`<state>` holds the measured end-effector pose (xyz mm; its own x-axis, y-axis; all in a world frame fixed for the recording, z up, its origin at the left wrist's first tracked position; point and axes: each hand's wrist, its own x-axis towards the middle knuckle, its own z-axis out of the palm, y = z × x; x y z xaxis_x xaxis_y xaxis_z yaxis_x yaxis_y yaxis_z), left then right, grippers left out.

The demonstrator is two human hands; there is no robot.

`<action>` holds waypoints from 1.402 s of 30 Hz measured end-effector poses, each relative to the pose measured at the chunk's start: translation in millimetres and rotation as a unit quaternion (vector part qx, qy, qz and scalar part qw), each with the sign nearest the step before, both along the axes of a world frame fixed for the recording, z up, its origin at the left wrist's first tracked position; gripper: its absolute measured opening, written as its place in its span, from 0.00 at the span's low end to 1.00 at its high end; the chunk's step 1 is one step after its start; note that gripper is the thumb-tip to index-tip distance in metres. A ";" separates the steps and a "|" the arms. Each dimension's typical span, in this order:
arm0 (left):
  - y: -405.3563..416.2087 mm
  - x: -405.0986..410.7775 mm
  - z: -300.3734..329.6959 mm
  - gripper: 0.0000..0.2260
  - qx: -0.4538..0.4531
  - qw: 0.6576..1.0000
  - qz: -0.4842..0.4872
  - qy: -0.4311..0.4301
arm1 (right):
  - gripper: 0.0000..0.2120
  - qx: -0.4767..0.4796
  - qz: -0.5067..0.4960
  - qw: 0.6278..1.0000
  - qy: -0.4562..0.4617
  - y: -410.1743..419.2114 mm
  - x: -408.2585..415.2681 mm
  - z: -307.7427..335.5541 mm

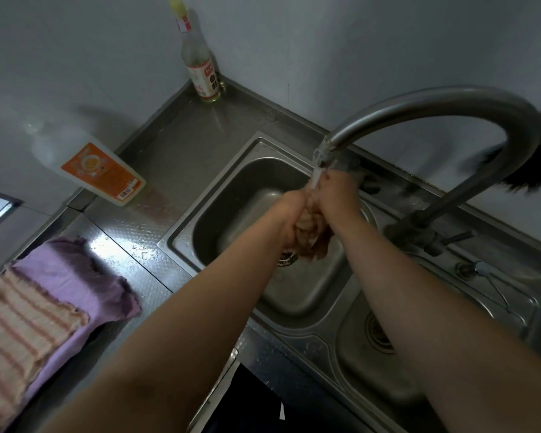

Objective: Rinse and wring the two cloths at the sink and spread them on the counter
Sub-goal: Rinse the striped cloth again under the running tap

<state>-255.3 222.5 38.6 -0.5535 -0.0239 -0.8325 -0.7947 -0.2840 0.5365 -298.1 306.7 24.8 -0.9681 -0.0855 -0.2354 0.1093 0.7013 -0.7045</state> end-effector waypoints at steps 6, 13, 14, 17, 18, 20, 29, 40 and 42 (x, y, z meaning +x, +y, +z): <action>-63.1 -2.7 5.3 0.19 0.002 0.999 -0.039 0.029 | 0.13 -0.115 0.082 0.983 -0.117 37.9 -13.9 2.4; -85.9 -15.3 15.1 0.16 -0.165 0.901 -0.387 0.107 | 0.15 0.008 0.318 0.916 -0.243 51.2 5.2 0.8; -86.5 -17.7 18.6 0.17 -0.197 0.861 -0.455 0.109 | 0.14 0.026 0.342 0.903 -0.259 51.4 6.9 1.3; -89.8 -22.8 20.4 0.18 -0.226 0.778 -0.582 0.070 | 0.09 -0.042 0.309 0.918 -0.244 52.4 3.9 9.4; -91.8 -23.6 16.6 0.15 -0.222 0.770 -0.593 0.070 | 0.10 -0.088 0.269 0.931 -0.232 53.9 -1.2 9.9; -94.7 -19.8 12.5 0.08 -0.212 0.772 -0.594 0.080 | 0.10 -0.214 0.150 0.931 -0.255 55.1 -10.9 8.5; -83.4 27.0 -53.4 0.14 -0.108 0.954 -0.251 0.124 | 0.07 -0.592 -0.173 0.730 -0.294 42.7 -8.1 8.2; -36.5 27.1 -56.3 0.19 0.086 0.958 0.262 0.077 | 0.11 -0.497 -0.062 0.849 -0.171 7.6 30.5 10.0; -24.8 19.7 -41.5 0.22 0.123 0.949 0.277 0.089 | 0.06 -0.431 -0.005 0.883 -0.186 -6.0 50.2 4.0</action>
<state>-235.6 197.7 -2.9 -0.6453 -0.1695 -0.7449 -0.3893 -0.7660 0.5116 -247.9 300.7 28.9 -0.8392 -0.3807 -0.3883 0.4485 -0.0807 -0.8902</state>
